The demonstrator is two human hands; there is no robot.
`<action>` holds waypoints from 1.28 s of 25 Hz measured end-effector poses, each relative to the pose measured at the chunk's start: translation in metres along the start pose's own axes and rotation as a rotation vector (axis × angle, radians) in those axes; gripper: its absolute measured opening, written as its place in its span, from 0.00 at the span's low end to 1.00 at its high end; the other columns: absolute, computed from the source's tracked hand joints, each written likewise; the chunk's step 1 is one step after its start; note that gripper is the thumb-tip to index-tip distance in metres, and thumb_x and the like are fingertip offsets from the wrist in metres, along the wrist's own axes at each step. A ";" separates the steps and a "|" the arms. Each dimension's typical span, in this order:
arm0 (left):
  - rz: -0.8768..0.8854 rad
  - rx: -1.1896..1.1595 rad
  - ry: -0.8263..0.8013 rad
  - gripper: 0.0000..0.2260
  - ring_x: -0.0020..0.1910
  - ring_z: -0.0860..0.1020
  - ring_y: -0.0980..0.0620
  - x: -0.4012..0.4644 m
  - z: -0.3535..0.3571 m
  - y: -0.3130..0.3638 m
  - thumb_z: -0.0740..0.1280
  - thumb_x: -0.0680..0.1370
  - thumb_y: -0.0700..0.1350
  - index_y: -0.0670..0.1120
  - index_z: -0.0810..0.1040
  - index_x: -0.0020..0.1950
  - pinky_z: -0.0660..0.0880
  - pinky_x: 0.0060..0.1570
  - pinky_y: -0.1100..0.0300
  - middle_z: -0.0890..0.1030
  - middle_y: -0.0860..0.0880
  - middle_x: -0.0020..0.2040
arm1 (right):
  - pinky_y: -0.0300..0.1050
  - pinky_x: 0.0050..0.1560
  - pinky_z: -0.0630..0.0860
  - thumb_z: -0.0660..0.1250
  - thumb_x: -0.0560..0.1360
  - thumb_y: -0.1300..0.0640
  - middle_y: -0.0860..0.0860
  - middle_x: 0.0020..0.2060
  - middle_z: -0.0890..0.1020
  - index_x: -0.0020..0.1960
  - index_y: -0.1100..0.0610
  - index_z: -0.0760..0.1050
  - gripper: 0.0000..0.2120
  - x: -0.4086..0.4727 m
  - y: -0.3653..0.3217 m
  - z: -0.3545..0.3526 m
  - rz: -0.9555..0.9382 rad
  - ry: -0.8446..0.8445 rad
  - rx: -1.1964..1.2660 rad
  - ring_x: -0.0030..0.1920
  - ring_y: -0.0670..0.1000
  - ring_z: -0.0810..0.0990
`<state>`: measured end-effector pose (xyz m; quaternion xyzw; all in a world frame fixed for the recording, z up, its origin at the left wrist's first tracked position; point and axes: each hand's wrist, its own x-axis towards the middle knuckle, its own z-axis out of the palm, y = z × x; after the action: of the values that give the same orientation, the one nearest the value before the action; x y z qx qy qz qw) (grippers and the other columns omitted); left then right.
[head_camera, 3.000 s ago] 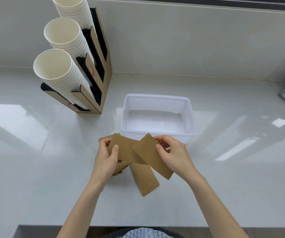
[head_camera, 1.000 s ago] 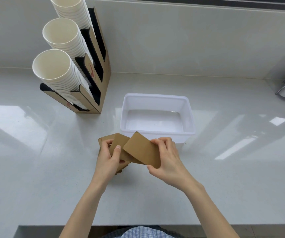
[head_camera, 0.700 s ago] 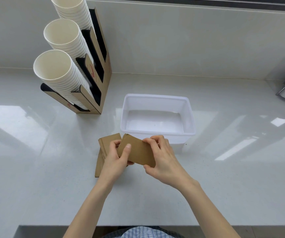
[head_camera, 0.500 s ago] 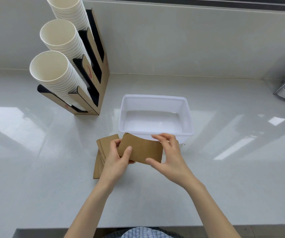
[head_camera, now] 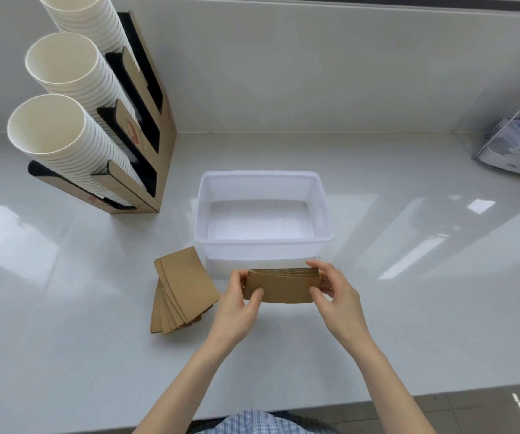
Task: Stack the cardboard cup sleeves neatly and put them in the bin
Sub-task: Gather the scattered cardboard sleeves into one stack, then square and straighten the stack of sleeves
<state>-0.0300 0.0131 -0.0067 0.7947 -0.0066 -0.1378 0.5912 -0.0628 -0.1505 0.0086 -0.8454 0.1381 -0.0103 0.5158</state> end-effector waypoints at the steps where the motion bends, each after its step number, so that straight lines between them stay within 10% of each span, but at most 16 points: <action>1: 0.009 0.047 -0.001 0.08 0.49 0.74 0.54 0.001 0.004 -0.004 0.61 0.75 0.38 0.46 0.67 0.53 0.69 0.41 0.76 0.76 0.52 0.49 | 0.22 0.49 0.70 0.60 0.73 0.69 0.50 0.47 0.77 0.49 0.34 0.68 0.27 -0.001 0.005 0.000 0.000 0.004 -0.026 0.48 0.43 0.78; 6: 0.054 0.220 -0.034 0.19 0.52 0.70 0.53 0.001 0.014 -0.022 0.62 0.74 0.37 0.46 0.65 0.64 0.63 0.47 0.69 0.73 0.52 0.52 | 0.41 0.58 0.72 0.61 0.72 0.68 0.52 0.51 0.76 0.55 0.48 0.72 0.19 -0.002 0.023 0.003 0.011 -0.031 -0.130 0.51 0.51 0.76; 17: 0.053 0.268 -0.047 0.10 0.50 0.74 0.48 0.005 0.015 -0.032 0.61 0.75 0.37 0.43 0.70 0.56 0.67 0.47 0.61 0.76 0.50 0.49 | 0.36 0.52 0.71 0.61 0.73 0.67 0.52 0.51 0.78 0.50 0.47 0.68 0.15 -0.003 0.026 0.007 0.029 -0.040 -0.129 0.50 0.50 0.77; 23: -0.002 -0.018 -0.013 0.08 0.46 0.75 0.61 0.001 0.001 0.006 0.62 0.75 0.40 0.49 0.71 0.52 0.70 0.41 0.79 0.77 0.56 0.46 | 0.29 0.39 0.74 0.63 0.74 0.65 0.49 0.49 0.77 0.52 0.50 0.70 0.12 0.003 0.009 -0.003 0.163 -0.062 0.128 0.47 0.50 0.78; 32: -0.066 -0.386 -0.042 0.15 0.54 0.77 0.54 0.000 -0.021 0.025 0.66 0.74 0.41 0.53 0.69 0.58 0.74 0.56 0.57 0.78 0.51 0.52 | 0.42 0.52 0.77 0.63 0.75 0.65 0.53 0.47 0.80 0.52 0.53 0.72 0.10 0.005 -0.019 0.011 0.294 -0.203 0.550 0.46 0.51 0.80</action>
<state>-0.0214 0.0254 0.0229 0.6633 0.0337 -0.1721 0.7275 -0.0524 -0.1343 0.0193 -0.6421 0.1988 0.1118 0.7319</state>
